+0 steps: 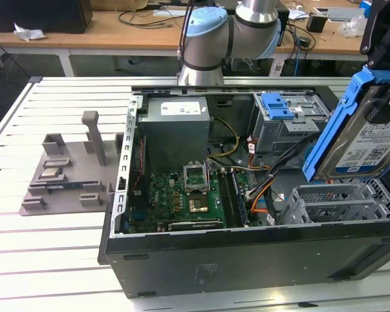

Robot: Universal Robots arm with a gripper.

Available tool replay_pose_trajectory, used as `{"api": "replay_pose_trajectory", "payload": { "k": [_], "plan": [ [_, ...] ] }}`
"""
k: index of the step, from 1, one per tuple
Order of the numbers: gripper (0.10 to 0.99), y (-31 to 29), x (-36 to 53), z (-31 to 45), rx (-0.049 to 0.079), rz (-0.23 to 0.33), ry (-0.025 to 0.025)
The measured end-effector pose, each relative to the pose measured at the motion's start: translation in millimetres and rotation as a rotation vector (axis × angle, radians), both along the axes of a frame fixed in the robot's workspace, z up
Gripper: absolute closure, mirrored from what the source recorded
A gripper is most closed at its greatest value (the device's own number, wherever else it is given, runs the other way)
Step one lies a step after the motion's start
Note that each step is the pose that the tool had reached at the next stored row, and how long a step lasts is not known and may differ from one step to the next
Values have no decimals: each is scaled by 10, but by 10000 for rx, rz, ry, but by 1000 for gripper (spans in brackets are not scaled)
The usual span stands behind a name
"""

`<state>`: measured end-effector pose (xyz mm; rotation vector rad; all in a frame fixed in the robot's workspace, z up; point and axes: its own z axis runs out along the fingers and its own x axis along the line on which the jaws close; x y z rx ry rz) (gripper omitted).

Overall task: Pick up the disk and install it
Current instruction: 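Insert the disk into the insertion slot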

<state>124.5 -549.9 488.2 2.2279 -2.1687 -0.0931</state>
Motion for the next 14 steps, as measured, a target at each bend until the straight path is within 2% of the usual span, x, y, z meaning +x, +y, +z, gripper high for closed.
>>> {"api": "replay_pose_trajectory", "payload": {
  "k": [2, 9, 11, 14],
  "plan": [
    [718, 0, 2, -5, -1, 0, 0],
    [718, 0, 94, -187, -39, 5, 8],
    [718, 0, 95, -296, -39, -14, 8],
    [718, 0, 105, -405, -39, -37, 8]
  ]
}}
